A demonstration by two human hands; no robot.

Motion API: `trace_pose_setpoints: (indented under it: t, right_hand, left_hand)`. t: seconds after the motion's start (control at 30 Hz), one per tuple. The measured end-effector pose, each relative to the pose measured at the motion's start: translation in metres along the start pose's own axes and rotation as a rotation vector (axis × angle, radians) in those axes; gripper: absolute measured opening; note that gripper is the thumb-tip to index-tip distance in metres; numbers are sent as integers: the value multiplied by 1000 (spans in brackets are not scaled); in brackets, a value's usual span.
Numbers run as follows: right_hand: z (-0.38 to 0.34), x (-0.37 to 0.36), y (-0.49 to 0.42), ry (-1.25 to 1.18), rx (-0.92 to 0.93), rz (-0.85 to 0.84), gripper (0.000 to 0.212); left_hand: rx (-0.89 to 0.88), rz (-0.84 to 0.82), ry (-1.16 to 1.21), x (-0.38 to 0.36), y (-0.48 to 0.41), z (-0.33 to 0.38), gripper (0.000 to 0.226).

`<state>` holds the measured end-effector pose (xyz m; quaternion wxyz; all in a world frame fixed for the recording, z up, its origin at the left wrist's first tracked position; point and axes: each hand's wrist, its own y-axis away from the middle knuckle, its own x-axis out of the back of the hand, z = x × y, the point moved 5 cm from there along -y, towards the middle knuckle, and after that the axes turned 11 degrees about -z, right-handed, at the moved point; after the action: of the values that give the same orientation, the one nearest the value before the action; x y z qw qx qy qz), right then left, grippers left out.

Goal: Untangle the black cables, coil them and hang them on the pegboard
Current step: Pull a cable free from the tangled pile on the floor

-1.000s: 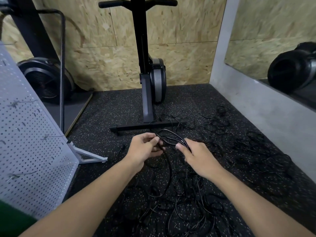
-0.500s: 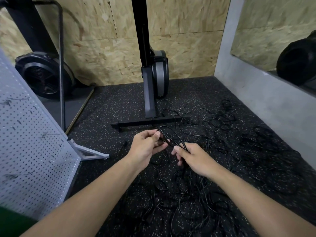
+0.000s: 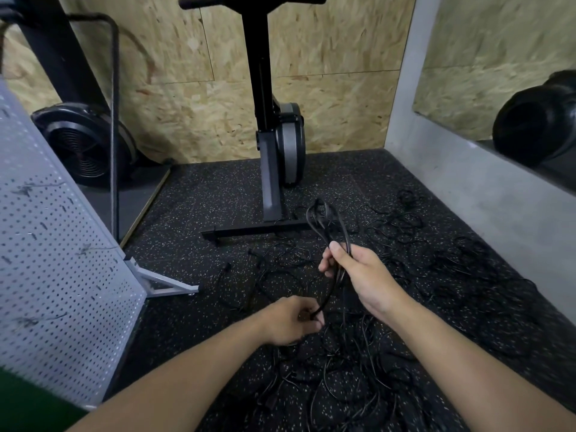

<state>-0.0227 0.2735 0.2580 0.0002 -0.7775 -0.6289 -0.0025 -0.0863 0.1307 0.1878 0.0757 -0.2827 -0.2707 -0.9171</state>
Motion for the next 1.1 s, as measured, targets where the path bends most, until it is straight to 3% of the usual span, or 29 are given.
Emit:
trace_pose_setpoints:
  t: [0.1,0.27,0.37,0.47,0.53,0.7,0.83,0.9,1.0,1.1]
  right_hand:
    - [-3,11,4,4,-20,85,28]
    - [6,33,6,653,-218,150,35]
    - [5,27,7,766,-264,67,46]
    - [2,9,11,789,-319,-53,65]
    - [0,-2,14,797,-360,-147,78]
    - [-12,-13,24,751,-403,-340,85]
    - [-10,-18,29,846,-401,-482,73]
    - [0,-20,25,889,-390,-509,54]
    - [13,-19,19,892,-304,-473,23]
    - [11,-12,18,834,-279,-403,20]
  left_hand:
    - [18,60,-99,12,6,-7,7]
    - [-127,313,-225,42,21,9,20]
    - [-316,520,-211,53,34,35,15]
    - [-415,690,-159,62,44,47,23]
    - [-441,756,-138,66,49,51,28]
    - [-462,806,-134,69,55,55,22]
    - [-433,802,-81,73,56,52,21]
    - [-418,787,-66,73,55,51,19]
    - [-393,782,-93,72,52,48,16]
    - [-346,813,-69,75,53,41,23]
